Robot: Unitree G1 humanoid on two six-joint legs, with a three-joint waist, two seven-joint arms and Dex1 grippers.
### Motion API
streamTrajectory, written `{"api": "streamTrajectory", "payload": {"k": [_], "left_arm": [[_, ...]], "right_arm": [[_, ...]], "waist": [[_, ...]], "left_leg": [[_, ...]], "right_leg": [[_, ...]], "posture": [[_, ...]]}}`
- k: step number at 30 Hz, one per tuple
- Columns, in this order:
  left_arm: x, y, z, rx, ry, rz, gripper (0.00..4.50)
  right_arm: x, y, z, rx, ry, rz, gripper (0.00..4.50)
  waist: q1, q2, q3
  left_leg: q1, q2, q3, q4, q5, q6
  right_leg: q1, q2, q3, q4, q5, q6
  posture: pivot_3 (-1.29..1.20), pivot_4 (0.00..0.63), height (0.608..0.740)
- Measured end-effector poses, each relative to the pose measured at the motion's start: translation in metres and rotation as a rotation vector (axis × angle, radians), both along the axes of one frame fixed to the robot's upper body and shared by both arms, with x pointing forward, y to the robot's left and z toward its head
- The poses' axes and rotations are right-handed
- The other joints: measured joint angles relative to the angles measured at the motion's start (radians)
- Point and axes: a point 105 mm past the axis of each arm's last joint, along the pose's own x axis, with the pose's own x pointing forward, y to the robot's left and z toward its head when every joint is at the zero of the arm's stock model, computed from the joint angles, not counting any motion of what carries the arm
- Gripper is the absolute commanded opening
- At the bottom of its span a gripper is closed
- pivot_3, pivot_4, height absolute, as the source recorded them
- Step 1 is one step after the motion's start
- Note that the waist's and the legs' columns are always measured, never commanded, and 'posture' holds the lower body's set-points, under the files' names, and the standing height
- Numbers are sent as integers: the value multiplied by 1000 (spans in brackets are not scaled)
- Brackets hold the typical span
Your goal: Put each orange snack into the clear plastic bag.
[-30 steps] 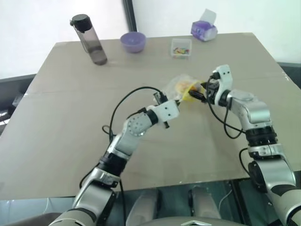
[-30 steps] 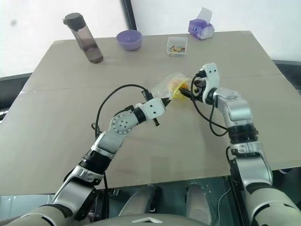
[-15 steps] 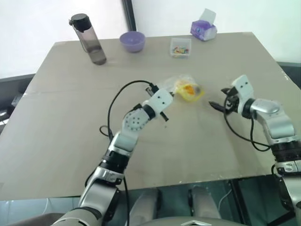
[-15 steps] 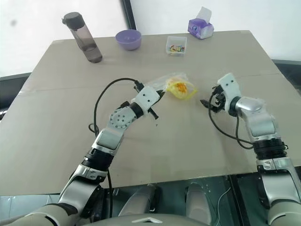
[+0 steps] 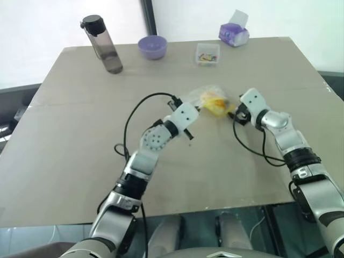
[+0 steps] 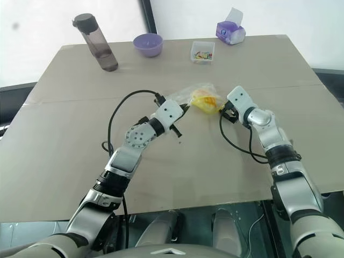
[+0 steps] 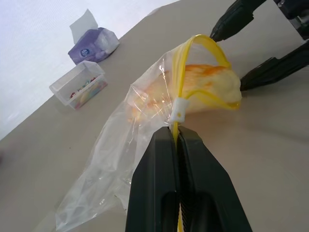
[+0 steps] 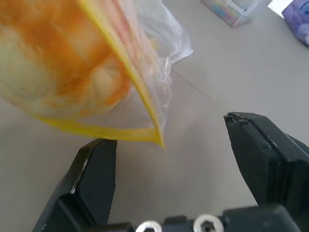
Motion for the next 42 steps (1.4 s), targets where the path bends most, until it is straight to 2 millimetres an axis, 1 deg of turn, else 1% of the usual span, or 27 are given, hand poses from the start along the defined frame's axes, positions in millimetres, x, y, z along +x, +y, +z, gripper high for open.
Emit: {"api": "streamTrajectory", "payload": {"k": [3,6,7,8,9,10,11,12,13,14,15,22,25,27,29,31,33,35,36,38,39,42], "left_arm": [[0,1,-1,3,2,4,0],[-2,3,-1,4,1,9,0],[-2,3,-1,6,1,12,0],[-2,4,-1,10,-1,15,0],[-2,4,-1,14,-1,17,0],[-2,5,-2,17,1,19,0],[-2,5,-3,19,3,22,0],[-2,6,-4,21,4,23,0],[-2,6,-4,22,6,25,0],[-2,6,-5,22,7,26,0],[-2,6,-4,22,5,26,0],[-3,5,-3,22,1,24,0],[-3,6,-3,25,1,25,0],[-2,7,-3,33,-6,27,0],[0,8,7,51,-42,22,0],[4,7,32,66,-124,10,0],[6,4,58,67,-204,-2,0],[6,2,80,68,-261,-15,0],[7,3,88,68,-281,-15,0],[7,1,101,69,-308,-26,0],[6,-1,107,60,-319,-36,0],[7,-1,117,11,-296,-40,0]], "right_arm": [[0,4,-3,-25,-25,36,3930],[-1,12,-2,-89,-77,111,3930],[-2,14,-2,-108,-88,131,3416],[-2,15,-3,-130,-94,147,3062],[-2,15,-5,-140,-96,152,2607],[-2,14,-7,-153,-96,152,2053],[-2,14,-10,-163,-95,154,1640],[-2,13,-11,-168,-94,156,1135],[-2,13,-12,-172,-93,156,758],[-1,12,-12,-175,-92,151,255],[-1,11,-12,-175,-97,150,114],[2,8,-10,-193,-129,126,114],[4,5,-3,-199,-151,113,114],[5,0,5,-207,-168,112,114],[4,-7,20,-239,-190,130,114],[4,-13,51,-266,-233,142,114],[0,-19,85,-308,-277,153,114],[-13,-27,115,-387,-286,186,114],[-19,-28,128,-398,-296,193,114],[-25,-29,146,-407,-315,191,114],[-30,-31,152,-425,-309,192,114],[-37,-30,158,-413,-256,200,114]], "waist": [[-1,0,0],[-5,0,0],[-6,0,0],[-8,0,0],[-10,0,0],[-11,0,0],[-12,0,0],[-13,0,0],[-15,0,0],[-17,0,0],[-18,0,0],[-26,0,0],[-25,0,0],[-25,0,0],[-23,1,0],[-22,1,0],[-19,1,0],[-15,1,0],[-14,1,0],[-15,1,0],[-14,1,0],[-13,1,0]], "left_leg": [[0,0,0,0,0,0],[0,0,0,0,0,0],[0,0,0,0,0,0],[0,0,0,0,0,0],[0,0,0,0,0,0],[0,0,0,0,0,0],[0,0,0,0,0,0],[0,0,0,0,0,0],[0,0,0,0,0,0],[0,0,0,0,0,0],[0,0,0,0,0,0],[0,0,0,0,0,0],[0,0,0,0,0,0],[0,0,0,0,0,0],[-1,0,0,0,0,0],[-1,0,0,1,0,0],[-1,0,0,0,0,0],[-2,0,-1,0,0,0],[-2,0,-1,0,0,0],[-2,0,0,-1,0,0],[-2,0,-1,0,0,0],[-1,0,0,0,0,0]], "right_leg": [[0,0,0,0,0,0],[0,0,0,0,0,0],[0,0,0,0,0,0],[0,0,0,0,0,0],[0,0,0,0,0,0],[0,0,0,0,0,0],[0,0,0,0,0,0],[0,0,0,0,0,0],[0,0,0,0,0,0],[0,0,0,0,0,0],[0,0,0,0,0,0],[0,0,0,0,0,0],[0,0,0,0,0,0],[0,0,0,0,0,0],[0,0,0,0,0,0],[0,0,0,0,0,0],[0,0,0,-1,0,0],[-1,0,-1,-1,0,0],[-1,0,-1,-2,0,0],[0,0,-1,-2,0,0],[0,0,-1,-2,0,0],[0,0,-1,-1,0,0]], "posture": [[0,150,740],[0,150,740],[0,150,740],[0,150,740],[0,150,740],[0,150,740],[0,150,740],[0,150,740],[0,150,740],[0,150,740],[0,150,740],[0,150,740],[0,150,740],[0,150,740],[0,150,740],[0,150,740],[0,150,740],[0,150,740],[0,150,740],[0,150,740],[0,150,740],[0,150,740]]}}
